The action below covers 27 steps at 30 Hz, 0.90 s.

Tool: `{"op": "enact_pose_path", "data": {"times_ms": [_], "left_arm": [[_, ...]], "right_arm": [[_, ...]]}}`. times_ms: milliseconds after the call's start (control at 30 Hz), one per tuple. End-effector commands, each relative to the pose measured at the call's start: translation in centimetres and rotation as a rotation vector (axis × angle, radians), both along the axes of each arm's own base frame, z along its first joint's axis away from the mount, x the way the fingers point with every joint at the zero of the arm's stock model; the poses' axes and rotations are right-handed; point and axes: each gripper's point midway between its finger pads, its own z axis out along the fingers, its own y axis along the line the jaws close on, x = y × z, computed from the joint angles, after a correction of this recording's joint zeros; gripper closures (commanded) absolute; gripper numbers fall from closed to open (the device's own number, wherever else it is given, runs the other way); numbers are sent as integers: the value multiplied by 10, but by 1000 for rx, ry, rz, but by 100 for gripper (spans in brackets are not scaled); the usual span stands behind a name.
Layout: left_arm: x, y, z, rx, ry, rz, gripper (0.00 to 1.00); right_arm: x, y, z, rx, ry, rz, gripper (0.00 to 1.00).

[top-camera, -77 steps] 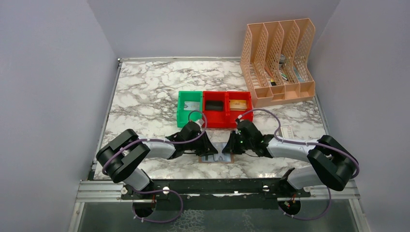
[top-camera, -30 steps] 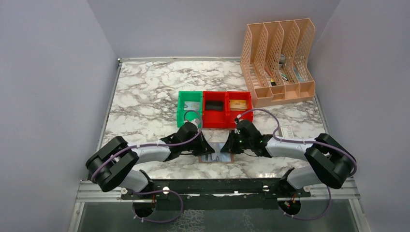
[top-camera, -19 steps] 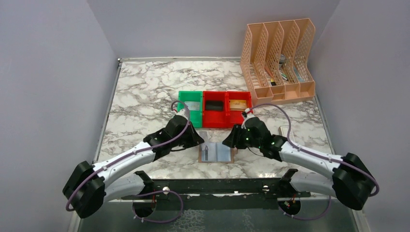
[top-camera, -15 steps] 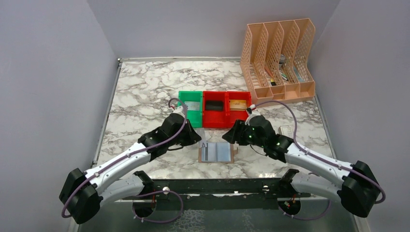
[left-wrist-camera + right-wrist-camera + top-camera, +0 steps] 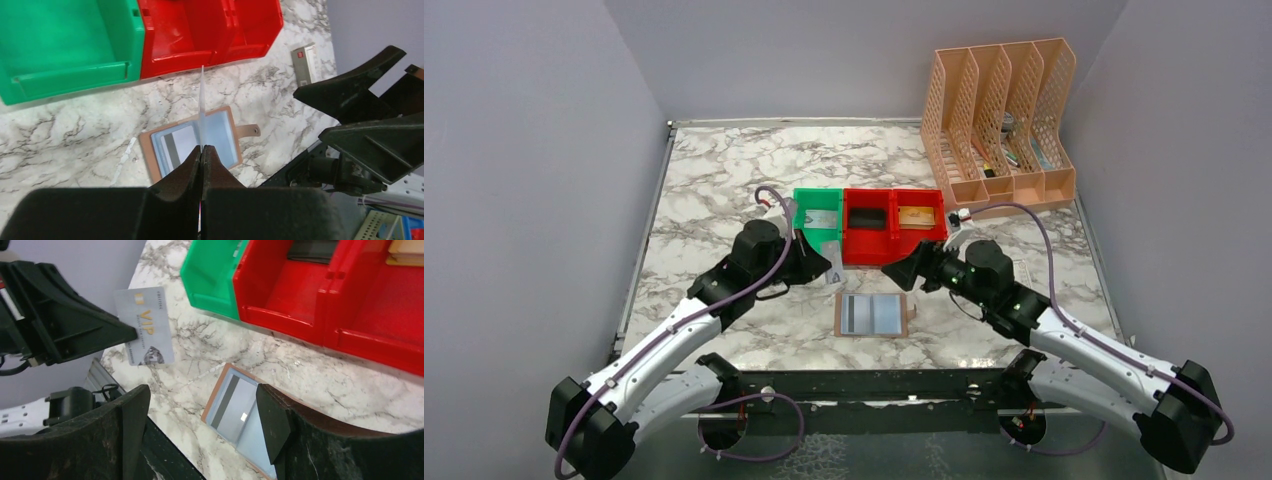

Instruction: Take the credit cards out of the card holder

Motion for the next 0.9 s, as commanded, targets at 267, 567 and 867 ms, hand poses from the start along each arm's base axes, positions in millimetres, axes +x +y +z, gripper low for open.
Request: {"op": "enact_pose_path", "data": {"times_ms": [267,567,867], "left_arm": [[-9,-22,42,-287,-174,-90,100],[-13,-26,44,-260,-182,-152,100],[-26,-35,47,-366,-174,-282,100]], "right_arm": [[-3,27,23,20,-103,168,14],[8,16,4,24,9,143,16],[-10,33,21,175,12,358,18]]}}
